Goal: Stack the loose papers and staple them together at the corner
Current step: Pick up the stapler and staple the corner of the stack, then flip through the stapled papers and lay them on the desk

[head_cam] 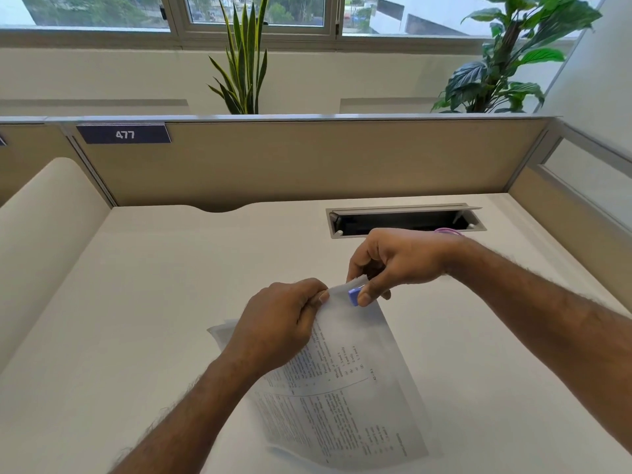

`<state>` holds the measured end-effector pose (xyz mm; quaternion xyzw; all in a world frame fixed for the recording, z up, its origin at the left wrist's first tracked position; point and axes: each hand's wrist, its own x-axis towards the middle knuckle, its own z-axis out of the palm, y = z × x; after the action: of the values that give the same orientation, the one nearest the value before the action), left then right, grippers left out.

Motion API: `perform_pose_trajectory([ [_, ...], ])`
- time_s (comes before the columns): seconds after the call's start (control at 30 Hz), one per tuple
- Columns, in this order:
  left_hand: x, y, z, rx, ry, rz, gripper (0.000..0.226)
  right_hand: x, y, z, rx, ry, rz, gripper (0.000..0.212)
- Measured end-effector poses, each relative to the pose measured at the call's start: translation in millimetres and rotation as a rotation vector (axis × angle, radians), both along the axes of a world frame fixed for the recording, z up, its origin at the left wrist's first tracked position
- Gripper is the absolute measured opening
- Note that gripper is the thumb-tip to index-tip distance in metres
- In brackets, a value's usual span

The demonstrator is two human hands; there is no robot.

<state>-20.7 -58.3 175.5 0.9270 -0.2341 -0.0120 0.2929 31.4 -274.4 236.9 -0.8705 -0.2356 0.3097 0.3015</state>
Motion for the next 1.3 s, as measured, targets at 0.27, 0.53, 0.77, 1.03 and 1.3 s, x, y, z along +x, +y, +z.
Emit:
perform_pose_trajectory([
  [0.27, 6.5, 10.4, 0.9, -0.084, -0.036, 0.053, 0.019, -8.1, -30.5, -7.2, 0.231, -0.093, -0.301, 0.033],
  [0.53, 12.5, 25.8, 5.6, -0.458, 0.041, 0.231, 0.029, -42.2, -79.3, -172.5, -0.027, -0.193, -0.9, 0.016],
  [0.77, 11.2, 27.6, 3.0, -0.642, 0.112, 0.301, 0.035, -84.1, -64.6, -228.1, -0.075, -0.174, -1.067, 0.023],
  [1.03, 10.5, 28.5, 5.9, -0.764, 0.112, 0.367, 0.037, -84.3, -66.4, -237.7, -0.151, -0.243, -0.981, 0.03],
  [1.3, 2.9, 22.6, 12.4, -0.829, 0.138, 0.456, 0.035, -97.9, -26.7, -102.8, 1.27, -0.029, -0.69, 0.062],
])
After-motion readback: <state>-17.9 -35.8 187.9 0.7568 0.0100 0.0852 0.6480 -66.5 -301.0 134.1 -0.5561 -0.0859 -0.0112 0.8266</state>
